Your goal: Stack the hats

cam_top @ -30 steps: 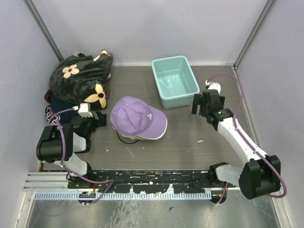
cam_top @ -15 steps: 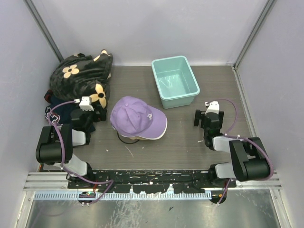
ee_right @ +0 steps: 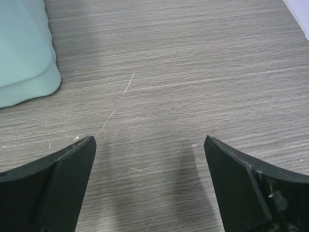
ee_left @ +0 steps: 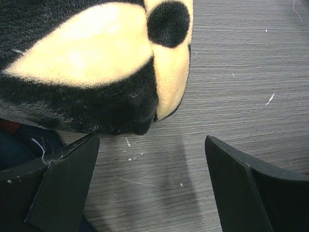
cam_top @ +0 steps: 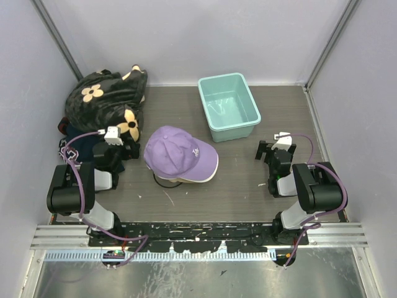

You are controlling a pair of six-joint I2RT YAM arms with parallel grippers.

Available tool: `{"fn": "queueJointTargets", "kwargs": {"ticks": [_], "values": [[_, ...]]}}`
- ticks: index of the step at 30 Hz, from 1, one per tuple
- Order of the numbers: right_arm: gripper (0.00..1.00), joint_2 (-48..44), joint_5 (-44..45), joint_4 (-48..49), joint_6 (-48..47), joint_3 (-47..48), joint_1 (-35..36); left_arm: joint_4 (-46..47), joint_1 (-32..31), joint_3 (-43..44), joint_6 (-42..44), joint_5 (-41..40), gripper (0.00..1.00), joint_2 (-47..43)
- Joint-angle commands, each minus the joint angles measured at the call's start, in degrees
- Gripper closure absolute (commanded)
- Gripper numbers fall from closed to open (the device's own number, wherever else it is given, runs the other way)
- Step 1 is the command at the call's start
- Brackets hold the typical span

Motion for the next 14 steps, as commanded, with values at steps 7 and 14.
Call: {"fn": "queueJointTargets", "kwargs": {"ticks": [7,14], "values": [[0.00,-1.0,-4.9,4.6,-1.2,1.3,-0.3,0.7,-0.2,0.9,1.0,0.2,0.02,-0.8],[0.00,-1.2,-6.0,4.4,-1.1,1.3,-0.8,0.7,-0.2,0.9,1.1,0.2,0.02,-0.8]]}}
